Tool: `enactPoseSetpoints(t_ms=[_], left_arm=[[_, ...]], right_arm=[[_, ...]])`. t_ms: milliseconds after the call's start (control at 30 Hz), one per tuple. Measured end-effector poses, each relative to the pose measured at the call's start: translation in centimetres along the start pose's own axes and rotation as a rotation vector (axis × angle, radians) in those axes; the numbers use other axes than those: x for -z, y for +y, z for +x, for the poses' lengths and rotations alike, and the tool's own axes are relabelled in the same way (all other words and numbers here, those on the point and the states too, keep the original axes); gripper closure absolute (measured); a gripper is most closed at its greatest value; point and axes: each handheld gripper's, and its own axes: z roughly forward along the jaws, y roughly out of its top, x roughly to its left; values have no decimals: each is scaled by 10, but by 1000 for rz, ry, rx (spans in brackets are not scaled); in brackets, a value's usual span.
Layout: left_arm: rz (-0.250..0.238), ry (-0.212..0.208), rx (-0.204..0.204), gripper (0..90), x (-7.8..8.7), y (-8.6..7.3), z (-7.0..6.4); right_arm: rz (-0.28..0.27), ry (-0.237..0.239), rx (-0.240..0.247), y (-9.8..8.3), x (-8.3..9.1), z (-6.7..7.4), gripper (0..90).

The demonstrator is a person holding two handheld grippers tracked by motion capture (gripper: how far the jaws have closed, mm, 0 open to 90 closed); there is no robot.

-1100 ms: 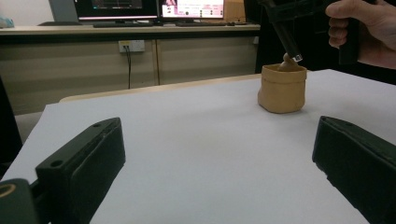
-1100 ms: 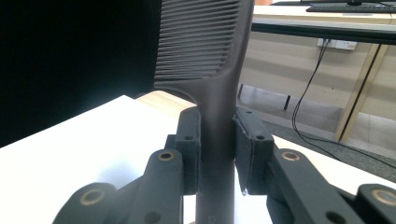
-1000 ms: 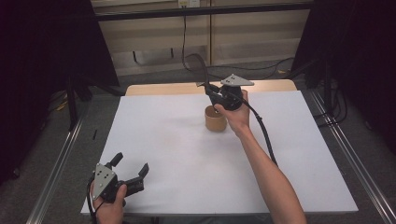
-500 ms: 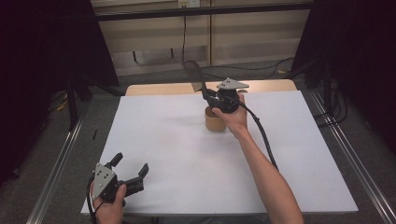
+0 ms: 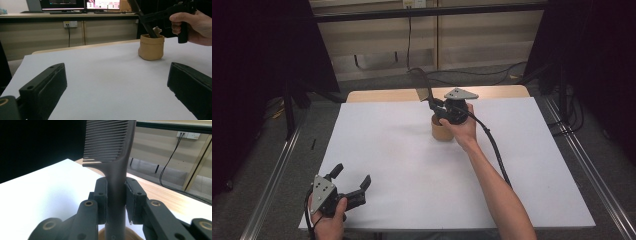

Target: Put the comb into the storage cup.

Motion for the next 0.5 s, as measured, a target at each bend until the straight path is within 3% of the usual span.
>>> enactPoseSetpoints(t_ms=[500], left_arm=[[4, -2, -5, 26, -1, 0, 0]], right_arm=[[16, 5, -18, -10, 8, 2, 727]])
